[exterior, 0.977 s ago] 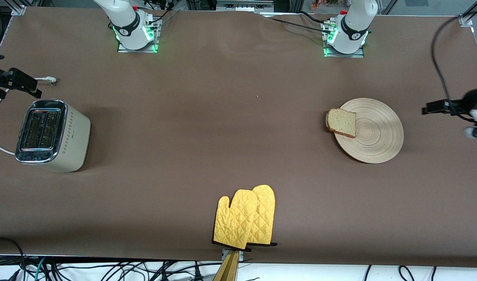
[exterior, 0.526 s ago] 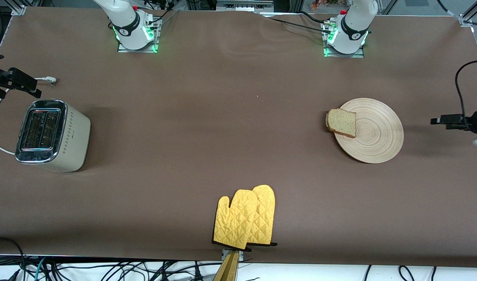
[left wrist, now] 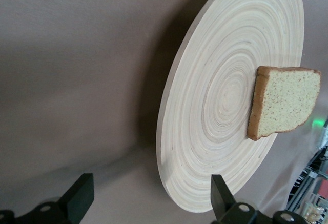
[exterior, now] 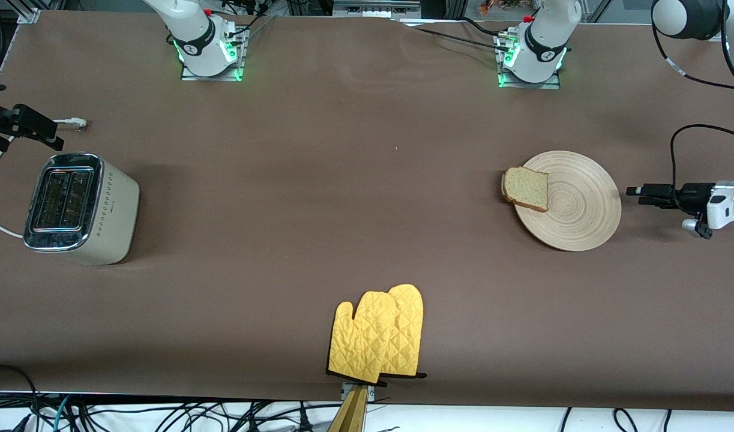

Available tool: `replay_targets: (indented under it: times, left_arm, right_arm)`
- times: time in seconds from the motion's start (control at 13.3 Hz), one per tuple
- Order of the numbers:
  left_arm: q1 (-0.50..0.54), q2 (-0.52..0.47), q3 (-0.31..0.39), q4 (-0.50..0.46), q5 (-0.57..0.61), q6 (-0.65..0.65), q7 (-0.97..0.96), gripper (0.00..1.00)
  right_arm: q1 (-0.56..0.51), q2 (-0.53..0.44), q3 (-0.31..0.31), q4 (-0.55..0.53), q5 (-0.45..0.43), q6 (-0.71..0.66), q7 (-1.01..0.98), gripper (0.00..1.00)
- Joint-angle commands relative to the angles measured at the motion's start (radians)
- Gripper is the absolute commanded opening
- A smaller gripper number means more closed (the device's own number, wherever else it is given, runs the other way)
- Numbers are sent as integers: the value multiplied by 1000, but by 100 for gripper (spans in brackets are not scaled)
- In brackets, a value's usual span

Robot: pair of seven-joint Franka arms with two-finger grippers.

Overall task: Move plate and put bread in toaster
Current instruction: 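Lower the left gripper and grasp the wooden plate rim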

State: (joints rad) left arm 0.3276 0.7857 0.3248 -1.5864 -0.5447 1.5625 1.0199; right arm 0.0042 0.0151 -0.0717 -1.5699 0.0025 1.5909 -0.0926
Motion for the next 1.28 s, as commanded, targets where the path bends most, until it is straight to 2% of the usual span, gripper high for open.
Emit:
replay_targets:
  times: [0.0,0.15,0.6,0.68,0.9,1.2]
  left_arm:
    - [10,59,5,22,-72,-53,57,100]
    - [7,93,-4,13,-121,-56,57,100]
    - [-1,93,-58,-9,-156,-79,-24,100]
    - [-4,93,-64,-9,-164,-93,-38,92]
    - [-7,93,-69,-7,-161,-99,-40,21]
    - [-16,98,-69,-9,-135,-93,-47,0]
  right_arm:
    - [-1,-30,0,-27,-3,1,-12,100]
    - [-1,-30,0,-27,-4,1,-12,100]
    - [-1,-30,0,-27,-4,1,-13,100]
    - [-1,-30,0,-27,-4,0,-13,100]
    - [-3,-30,0,-27,-4,-2,-13,100]
    - [-3,-30,-3,-27,-3,-12,-13,100]
